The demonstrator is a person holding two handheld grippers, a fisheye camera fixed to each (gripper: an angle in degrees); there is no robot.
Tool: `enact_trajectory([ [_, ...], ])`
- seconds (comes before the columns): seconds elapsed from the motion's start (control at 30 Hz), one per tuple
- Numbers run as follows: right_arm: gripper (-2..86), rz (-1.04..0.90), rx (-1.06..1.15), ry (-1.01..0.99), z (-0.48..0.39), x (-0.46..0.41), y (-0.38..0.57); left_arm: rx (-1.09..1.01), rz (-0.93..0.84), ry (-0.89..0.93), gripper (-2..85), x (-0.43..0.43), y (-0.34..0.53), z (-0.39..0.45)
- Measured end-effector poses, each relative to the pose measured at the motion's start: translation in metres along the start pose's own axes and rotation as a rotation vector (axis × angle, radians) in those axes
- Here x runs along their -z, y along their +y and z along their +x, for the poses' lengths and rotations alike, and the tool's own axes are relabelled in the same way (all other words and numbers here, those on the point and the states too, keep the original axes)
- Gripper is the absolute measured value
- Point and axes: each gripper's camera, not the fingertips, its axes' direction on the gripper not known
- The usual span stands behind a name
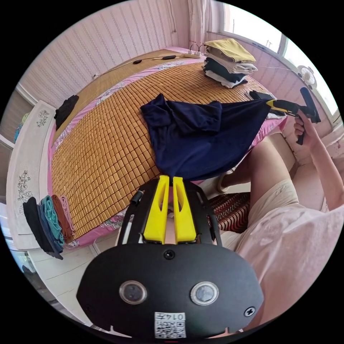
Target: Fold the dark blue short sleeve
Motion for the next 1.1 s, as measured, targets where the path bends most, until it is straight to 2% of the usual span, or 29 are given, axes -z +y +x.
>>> enact_trajectory([
  [0.33,0.7,0.185,0.118,-0.209,-0.031,0.087,0.011,0.038,0.120,-0.082,-0.9,0.096,0.058,0.000],
  [0.57,0.7,0.289,0.260,-0.255,-0.075,0.155,0.019,0.070,0.260,-0.094,-1.0,0.178,0.106,-0.013],
  [0.63,0.7,0.324,0.292,-0.272,-0.087,0.176,0.020,0.088,0.347,-0.061,-1.0,0.203,0.123,-0.020],
  [0.7,0.7,0.373,0.338,-0.311,-0.103,0.201,0.022,0.126,0.524,0.047,-1.0,0.245,0.152,-0.039],
  [0.77,0.6,0.461,0.502,-0.313,-0.145,0.242,0.026,0.157,0.678,0.126,-1.0,0.281,0.177,-0.057],
  [0.9,0.6,0.609,0.730,-0.337,-0.208,0.309,0.035,0.096,1.040,0.168,-1.0,0.380,0.234,-0.086],
  [1.0,0.6,0.721,0.881,-0.385,-0.250,0.363,0.037,0.025,1.228,0.231,-1.0,0.441,0.263,-0.113],
  [1.1,0.6,0.778,0.992,-0.416,-0.288,0.406,0.026,-0.009,1.330,0.222,-1.0,0.486,0.278,-0.139],
])
